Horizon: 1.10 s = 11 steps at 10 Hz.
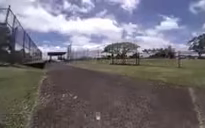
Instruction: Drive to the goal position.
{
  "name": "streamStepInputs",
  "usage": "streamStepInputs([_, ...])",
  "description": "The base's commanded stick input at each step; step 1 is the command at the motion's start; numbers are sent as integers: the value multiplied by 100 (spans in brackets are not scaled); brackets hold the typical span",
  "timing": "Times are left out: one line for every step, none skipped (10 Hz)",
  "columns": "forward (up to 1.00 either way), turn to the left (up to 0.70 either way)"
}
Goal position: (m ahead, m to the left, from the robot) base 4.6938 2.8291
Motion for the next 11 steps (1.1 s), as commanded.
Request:
streamStepInputs([70,31])
streamStepInputs([70,6])
streamStepInputs([70,3])
streamStepInputs([67,3])
streamStepInputs([42,2])
streamStepInputs([0,0])
streamStepInputs([0,0])
streamStepInputs([55,0])
streamStepInputs([70,0])
streamStepInputs([70,0])
streamStepInputs([70,0])
